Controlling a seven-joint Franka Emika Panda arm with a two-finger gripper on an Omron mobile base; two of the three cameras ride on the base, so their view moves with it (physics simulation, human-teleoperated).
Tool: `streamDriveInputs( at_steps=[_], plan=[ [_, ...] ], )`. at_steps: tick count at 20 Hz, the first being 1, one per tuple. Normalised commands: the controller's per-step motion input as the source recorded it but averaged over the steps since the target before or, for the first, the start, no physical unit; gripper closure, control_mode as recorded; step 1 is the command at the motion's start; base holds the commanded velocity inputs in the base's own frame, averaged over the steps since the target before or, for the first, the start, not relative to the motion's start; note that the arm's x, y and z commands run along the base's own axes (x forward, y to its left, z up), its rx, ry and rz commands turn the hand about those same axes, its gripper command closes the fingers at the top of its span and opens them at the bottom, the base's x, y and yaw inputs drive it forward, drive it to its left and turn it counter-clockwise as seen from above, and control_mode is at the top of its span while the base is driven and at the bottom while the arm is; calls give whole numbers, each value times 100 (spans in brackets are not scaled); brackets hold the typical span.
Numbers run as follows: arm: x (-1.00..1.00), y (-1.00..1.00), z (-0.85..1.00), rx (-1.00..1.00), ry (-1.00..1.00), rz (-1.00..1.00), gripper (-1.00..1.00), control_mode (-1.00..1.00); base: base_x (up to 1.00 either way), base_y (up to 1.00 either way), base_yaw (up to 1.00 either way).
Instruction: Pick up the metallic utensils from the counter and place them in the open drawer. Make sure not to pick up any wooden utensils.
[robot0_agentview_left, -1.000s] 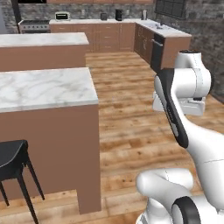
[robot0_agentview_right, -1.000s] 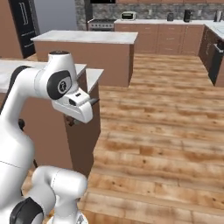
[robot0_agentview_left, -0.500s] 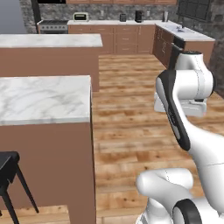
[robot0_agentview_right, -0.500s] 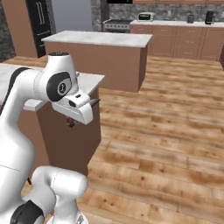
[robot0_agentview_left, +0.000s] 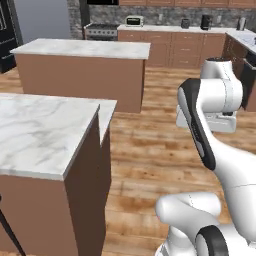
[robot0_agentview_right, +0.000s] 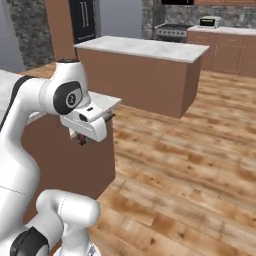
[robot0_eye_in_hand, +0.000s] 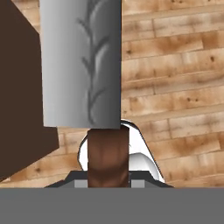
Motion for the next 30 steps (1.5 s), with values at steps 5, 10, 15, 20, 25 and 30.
streamDriveInputs(
  at_steps=[5, 10, 15, 20, 25, 30],
  plan=[
    [0, 0, 0, 0, 0, 0, 100, 100, 46, -99, 45],
    [0, 0, 0, 0, 0, 0, 100, 100, 14, -100, 40],
    [0, 0, 0, 0, 0, 0, 100, 100, 45, -100, 40],
    [0, 0, 0, 0, 0, 0, 100, 100, 94, -91, 53],
    [0, 0, 0, 0, 0, 0, 100, 100, 100, -79, 56],
    [0, 0, 0, 0, 0, 0, 100, 100, 78, -96, 47]
  ],
)
